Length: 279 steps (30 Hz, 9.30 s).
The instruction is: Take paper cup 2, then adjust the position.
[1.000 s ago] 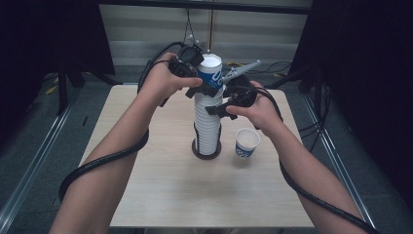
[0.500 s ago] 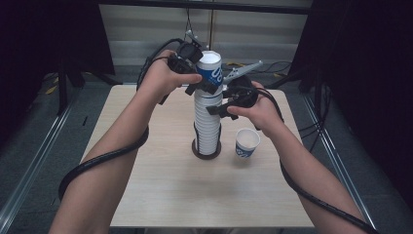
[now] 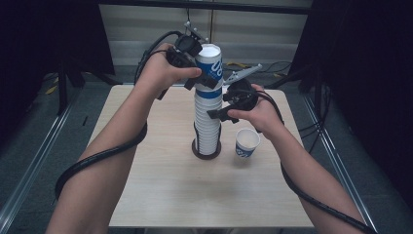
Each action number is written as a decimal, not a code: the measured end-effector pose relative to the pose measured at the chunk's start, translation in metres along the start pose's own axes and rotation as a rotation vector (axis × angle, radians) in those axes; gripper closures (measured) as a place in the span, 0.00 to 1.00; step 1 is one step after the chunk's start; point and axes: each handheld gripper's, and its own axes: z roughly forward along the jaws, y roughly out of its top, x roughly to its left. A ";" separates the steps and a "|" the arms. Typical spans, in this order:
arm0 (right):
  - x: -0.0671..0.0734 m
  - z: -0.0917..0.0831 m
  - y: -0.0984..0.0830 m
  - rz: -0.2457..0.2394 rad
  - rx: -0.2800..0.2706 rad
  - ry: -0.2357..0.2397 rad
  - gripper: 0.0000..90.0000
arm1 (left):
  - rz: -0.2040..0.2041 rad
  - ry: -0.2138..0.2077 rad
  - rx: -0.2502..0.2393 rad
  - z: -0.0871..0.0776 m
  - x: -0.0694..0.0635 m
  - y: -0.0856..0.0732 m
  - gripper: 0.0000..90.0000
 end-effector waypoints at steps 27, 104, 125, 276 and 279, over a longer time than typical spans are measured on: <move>-0.002 0.001 -0.016 0.018 0.020 0.015 0.17 | 0.000 0.023 -0.009 -0.021 -0.002 0.015 0.23; -0.003 0.009 -0.046 0.036 0.033 0.026 0.17 | -0.060 0.032 -0.016 -0.061 0.012 -0.069 0.23; 0.001 0.006 -0.056 0.021 0.055 0.029 0.17 | -0.070 0.013 0.029 -0.036 0.013 -0.105 0.23; 0.052 0.022 -0.077 -0.153 0.130 0.261 0.21 | 0.224 -0.200 0.445 0.116 -0.069 -0.153 0.24; 0.052 0.023 -0.076 -0.151 0.131 0.268 0.23 | 0.249 -0.196 0.438 0.117 -0.071 -0.151 0.24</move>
